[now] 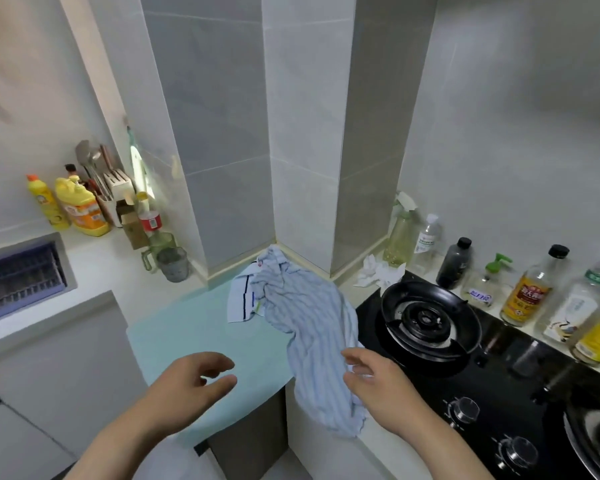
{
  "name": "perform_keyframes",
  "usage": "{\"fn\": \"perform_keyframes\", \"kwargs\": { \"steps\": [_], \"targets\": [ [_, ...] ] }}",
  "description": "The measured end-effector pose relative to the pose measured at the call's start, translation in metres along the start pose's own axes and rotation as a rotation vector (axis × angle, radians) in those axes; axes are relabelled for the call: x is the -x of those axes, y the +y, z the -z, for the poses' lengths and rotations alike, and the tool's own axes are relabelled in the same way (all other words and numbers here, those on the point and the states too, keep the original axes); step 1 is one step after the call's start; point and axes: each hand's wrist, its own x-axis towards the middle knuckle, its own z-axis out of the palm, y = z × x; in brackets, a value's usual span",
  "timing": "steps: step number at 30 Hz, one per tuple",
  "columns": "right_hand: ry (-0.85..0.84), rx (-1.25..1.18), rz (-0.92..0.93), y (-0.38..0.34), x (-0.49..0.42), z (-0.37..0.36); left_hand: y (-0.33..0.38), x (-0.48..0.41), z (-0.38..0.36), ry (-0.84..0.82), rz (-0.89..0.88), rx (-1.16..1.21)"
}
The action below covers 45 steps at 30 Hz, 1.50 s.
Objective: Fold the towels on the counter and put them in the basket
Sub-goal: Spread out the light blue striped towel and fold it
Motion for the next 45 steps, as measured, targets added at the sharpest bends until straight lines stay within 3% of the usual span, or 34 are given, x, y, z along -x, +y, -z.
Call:
{"fn": "perform_keyframes", "kwargs": {
  "steps": [8,18,21,25,32,34,37,40,43,45],
  "targets": [
    [-0.007,0.022,-0.100,0.007,-0.101,0.002,-0.009,-0.125,0.011,-0.082,0.001,0.026],
    [0.024,0.028,-0.314,0.029,-0.166,-0.011,-0.015,-0.263,0.008,-0.217,-0.030,0.157],
    [0.054,0.158,-0.401,0.036,-0.182,-0.028,-0.027,-0.317,-0.001,-0.238,-0.049,0.137],
    [0.261,0.333,-0.500,0.044,-0.199,-0.055,-0.063,-0.392,-0.027,-0.290,-0.131,-0.044],
    [0.627,0.371,-0.643,0.047,-0.211,-0.084,-0.104,-0.460,-0.063,-0.291,-0.463,-0.384],
    [0.704,0.400,-0.600,0.046,-0.212,-0.090,-0.110,-0.466,-0.067,-0.226,-0.489,-0.299],
    [0.779,0.376,-0.524,0.033,-0.214,-0.095,-0.098,-0.460,-0.056,-0.161,-0.308,0.101],
    [0.746,0.273,-0.447,0.010,-0.221,-0.106,-0.090,-0.460,-0.033,-0.149,-0.119,0.471],
    [0.701,0.229,-0.384,-0.019,-0.234,-0.126,-0.085,-0.451,-0.002,-0.127,-0.137,0.710],
    [0.653,0.225,-0.334,-0.034,-0.244,-0.145,-0.082,-0.443,0.020,-0.092,-0.117,0.739]
  ]
}}
